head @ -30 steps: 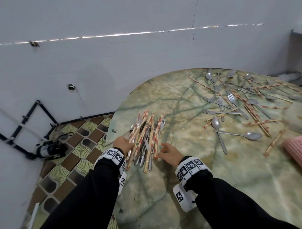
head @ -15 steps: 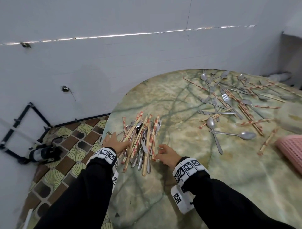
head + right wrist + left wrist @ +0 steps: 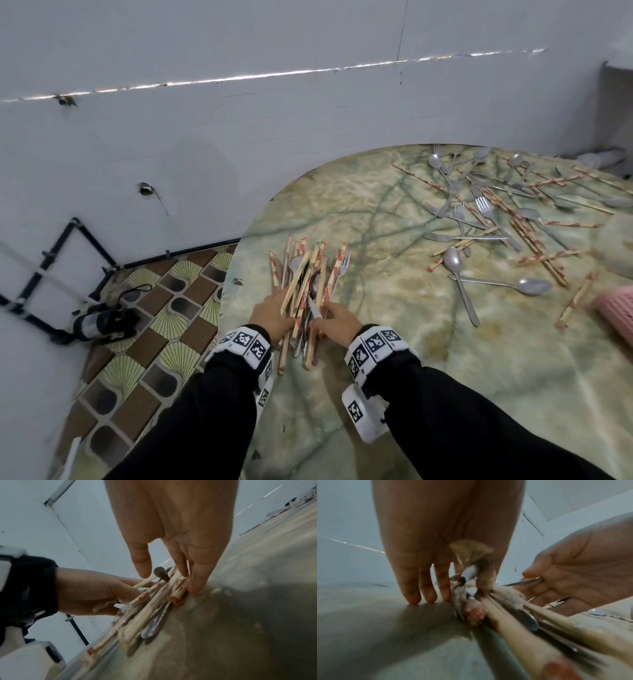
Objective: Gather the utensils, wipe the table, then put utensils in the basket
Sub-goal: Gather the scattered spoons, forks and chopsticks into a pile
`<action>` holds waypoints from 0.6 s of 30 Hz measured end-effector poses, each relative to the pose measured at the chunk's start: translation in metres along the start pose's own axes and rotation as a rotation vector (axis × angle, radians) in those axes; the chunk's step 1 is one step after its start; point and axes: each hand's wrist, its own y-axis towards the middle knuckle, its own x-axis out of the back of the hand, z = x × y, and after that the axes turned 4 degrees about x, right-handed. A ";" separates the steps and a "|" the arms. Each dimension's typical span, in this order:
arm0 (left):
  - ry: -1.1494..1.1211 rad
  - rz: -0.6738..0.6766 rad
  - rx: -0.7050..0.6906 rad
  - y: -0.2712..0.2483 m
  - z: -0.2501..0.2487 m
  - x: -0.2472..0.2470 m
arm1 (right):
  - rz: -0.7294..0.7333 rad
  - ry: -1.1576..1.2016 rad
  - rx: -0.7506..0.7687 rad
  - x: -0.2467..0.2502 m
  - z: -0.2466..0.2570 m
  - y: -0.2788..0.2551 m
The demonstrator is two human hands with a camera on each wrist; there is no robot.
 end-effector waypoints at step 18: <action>0.218 0.020 0.123 0.010 -0.007 0.013 | -0.015 -0.015 -0.028 0.048 -0.019 -0.045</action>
